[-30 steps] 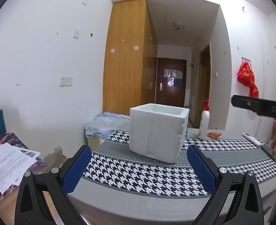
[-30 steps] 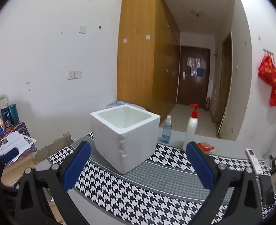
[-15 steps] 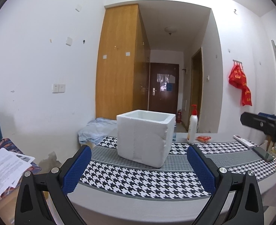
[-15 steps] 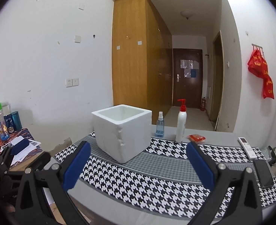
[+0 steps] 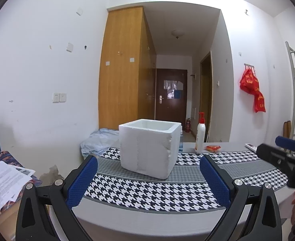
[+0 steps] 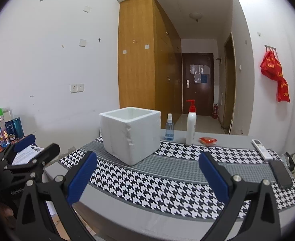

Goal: Organize soft objects

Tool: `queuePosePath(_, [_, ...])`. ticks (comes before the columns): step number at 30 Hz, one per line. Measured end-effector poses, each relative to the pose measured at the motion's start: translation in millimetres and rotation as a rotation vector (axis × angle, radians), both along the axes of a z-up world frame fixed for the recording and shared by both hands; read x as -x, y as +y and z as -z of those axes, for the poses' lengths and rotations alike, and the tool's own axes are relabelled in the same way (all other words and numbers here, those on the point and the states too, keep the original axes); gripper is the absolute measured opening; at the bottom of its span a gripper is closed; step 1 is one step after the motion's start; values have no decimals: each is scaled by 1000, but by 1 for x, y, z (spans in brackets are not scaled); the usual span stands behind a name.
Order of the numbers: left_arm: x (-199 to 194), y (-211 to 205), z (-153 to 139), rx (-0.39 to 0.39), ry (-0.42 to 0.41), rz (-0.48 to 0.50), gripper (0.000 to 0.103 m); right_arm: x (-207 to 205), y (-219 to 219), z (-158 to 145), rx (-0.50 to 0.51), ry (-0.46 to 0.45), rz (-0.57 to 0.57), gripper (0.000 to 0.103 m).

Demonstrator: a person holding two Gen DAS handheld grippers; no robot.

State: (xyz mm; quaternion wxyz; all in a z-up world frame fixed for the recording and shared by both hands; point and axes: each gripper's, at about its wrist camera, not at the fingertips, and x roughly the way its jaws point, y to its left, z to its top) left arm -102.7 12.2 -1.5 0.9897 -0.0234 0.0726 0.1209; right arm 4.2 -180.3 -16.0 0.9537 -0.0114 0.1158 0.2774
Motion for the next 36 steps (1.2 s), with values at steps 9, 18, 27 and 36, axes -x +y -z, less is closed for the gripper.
queuePosePath(9, [-2,-6,4,-8,0,3,102,3,-11,12,-23,7,42,103])
queuePosePath(18, [-4,-6,8,-22,4,7,102,3,-13,23,-33,20,33,103])
queuePosePath(27, [-2,-5,17,-19,-31,35,102,5,-11,36,-57,25,18,103])
queuePosePath(36, [-7,-4,30,-36,-4,34,102,-3,-11,53,-60,51,22,103])
